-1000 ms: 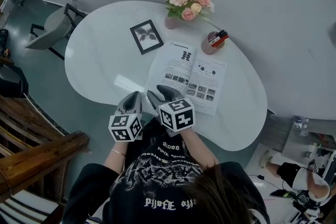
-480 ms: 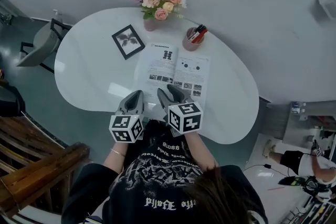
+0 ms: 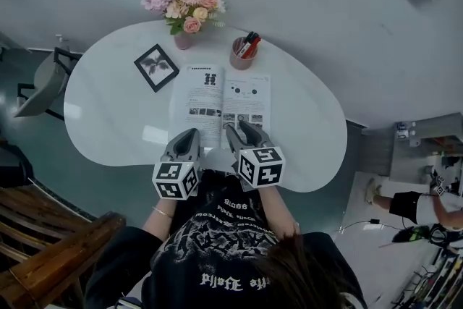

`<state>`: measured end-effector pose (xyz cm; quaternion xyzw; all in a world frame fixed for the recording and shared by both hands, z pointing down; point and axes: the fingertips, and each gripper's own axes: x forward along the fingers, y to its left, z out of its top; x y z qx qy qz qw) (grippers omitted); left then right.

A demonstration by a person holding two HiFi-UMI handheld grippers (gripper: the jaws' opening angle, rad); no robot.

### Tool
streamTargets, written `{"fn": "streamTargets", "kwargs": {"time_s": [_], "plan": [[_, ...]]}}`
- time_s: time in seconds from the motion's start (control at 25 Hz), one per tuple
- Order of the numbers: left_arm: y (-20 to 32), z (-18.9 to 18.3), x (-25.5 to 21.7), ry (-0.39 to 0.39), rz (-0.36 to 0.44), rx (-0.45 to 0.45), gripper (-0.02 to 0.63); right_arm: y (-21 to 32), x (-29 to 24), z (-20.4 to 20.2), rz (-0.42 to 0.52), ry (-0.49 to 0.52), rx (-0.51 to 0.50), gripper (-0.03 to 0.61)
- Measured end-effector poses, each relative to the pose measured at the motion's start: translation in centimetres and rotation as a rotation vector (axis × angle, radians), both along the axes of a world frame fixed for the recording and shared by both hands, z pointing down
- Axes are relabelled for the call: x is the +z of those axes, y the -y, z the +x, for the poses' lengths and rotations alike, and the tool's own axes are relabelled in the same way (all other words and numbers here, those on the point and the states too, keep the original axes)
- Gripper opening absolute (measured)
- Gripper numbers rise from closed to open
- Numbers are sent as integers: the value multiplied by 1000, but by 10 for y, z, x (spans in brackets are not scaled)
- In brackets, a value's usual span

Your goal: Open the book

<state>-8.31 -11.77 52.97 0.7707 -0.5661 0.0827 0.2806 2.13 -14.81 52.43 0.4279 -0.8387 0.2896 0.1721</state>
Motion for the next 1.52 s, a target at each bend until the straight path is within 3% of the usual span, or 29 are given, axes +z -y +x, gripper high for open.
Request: {"fn": "streamTargets", "kwargs": {"time_s": [0.52,1.52], "plan": [[3,25,-4,6,13,58,23,3,6,50,44,-69,145,54],[4,22,-6,14,24,13,24,7,12,45,84,-135,65,28]]}}
